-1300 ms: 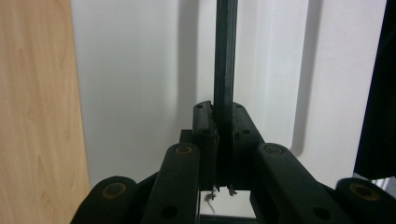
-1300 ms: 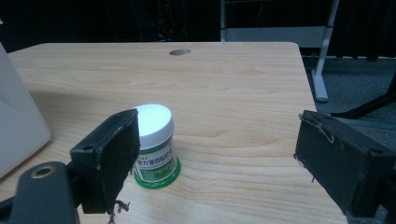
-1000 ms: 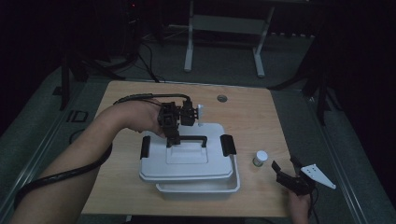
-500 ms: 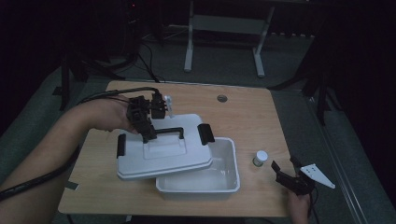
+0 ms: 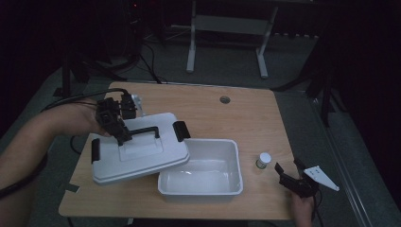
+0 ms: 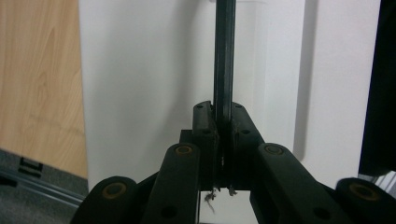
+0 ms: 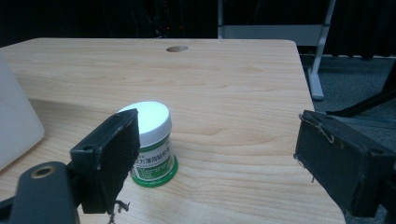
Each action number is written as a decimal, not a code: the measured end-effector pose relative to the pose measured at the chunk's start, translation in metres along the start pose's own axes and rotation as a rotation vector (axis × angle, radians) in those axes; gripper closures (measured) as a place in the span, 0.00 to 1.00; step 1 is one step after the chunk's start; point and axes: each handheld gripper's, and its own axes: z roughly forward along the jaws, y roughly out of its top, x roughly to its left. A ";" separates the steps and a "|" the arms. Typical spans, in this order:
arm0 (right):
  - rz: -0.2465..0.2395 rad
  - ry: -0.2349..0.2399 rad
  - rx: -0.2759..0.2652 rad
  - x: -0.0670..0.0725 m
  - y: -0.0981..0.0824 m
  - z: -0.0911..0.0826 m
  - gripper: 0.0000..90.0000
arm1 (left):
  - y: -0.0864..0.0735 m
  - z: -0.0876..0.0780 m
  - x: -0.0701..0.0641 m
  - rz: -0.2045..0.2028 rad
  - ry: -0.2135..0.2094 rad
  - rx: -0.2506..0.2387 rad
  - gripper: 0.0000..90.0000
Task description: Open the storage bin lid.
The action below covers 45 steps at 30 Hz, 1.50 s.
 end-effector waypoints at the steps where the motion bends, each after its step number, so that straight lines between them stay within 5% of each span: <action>1: -0.001 0.001 0.001 0.000 0.000 0.000 0.15 | -0.008 0.001 0.002 -0.016 0.002 -0.003 0.93; 20: -0.007 -0.005 0.009 0.001 0.000 0.001 0.15 | -0.080 0.007 0.016 -0.169 0.020 0.008 0.93; 34: -0.013 -0.006 0.011 0.002 0.000 0.001 0.15 | -0.110 0.055 0.030 -0.253 -0.006 0.067 0.93; 42: -0.016 -0.006 0.015 0.002 0.000 0.002 0.15 | -0.117 0.076 0.036 -0.267 -0.014 0.039 0.93; 45: -0.023 -0.004 0.015 0.003 0.000 0.002 0.15 | -0.117 0.102 0.042 -0.283 -0.030 0.050 0.93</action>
